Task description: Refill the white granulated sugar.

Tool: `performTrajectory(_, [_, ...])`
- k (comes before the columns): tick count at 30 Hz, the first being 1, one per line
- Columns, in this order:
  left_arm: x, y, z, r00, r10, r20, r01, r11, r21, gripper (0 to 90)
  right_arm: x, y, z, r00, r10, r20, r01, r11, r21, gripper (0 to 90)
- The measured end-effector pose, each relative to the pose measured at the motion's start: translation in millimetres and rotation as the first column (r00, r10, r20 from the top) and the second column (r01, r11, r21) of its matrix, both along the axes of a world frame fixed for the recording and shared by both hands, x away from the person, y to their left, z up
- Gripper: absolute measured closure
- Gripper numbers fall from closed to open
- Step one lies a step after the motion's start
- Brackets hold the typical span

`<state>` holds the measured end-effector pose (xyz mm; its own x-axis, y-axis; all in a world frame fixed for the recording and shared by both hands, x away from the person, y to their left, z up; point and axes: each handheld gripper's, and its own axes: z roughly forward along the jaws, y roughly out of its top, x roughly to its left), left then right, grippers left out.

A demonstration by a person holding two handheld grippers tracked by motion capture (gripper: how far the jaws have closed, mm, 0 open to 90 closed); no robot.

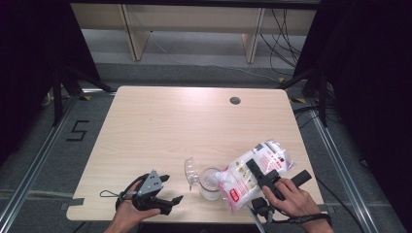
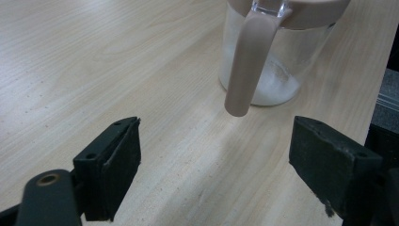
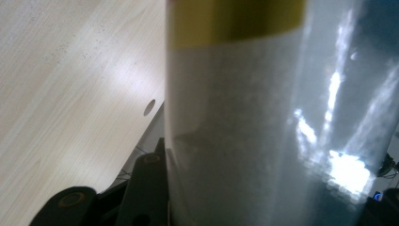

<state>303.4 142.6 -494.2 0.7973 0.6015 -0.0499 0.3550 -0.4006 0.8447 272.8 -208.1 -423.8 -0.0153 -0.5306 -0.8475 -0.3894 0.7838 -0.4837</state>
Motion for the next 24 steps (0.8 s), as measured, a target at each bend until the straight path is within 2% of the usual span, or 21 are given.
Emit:
performTrajectory(4, [0.4,0.5,0.0,1.0,-0.001,0.003,0.001,1.0,0.007,17.1,-0.2,0.1,0.3,1.0,0.0,0.0,0.0,1.0,-0.001,64.6])
performTrajectory(9, [0.5,0.6,0.1,1.0,-0.002,0.004,0.002,1.0,0.008,17.1,-0.3,-0.5,-1.5,0.9999,-0.008,-0.015,0.008,1.0,0.025,64.8])
performTrajectory(10, [0.5,0.5,0.1,1.0,-0.001,0.002,0.001,1.0,0.007,17.1,0.0,-0.4,-1.2,1.0,0.006,-0.008,-0.006,1.0,0.019,64.8])
performTrajectory(24, [0.6,0.8,0.2,1.0,-0.001,0.004,0.001,1.0,0.007,17.1,-1.6,0.4,-0.2,0.9999,0.007,-0.011,-0.007,1.0,0.018,65.2])
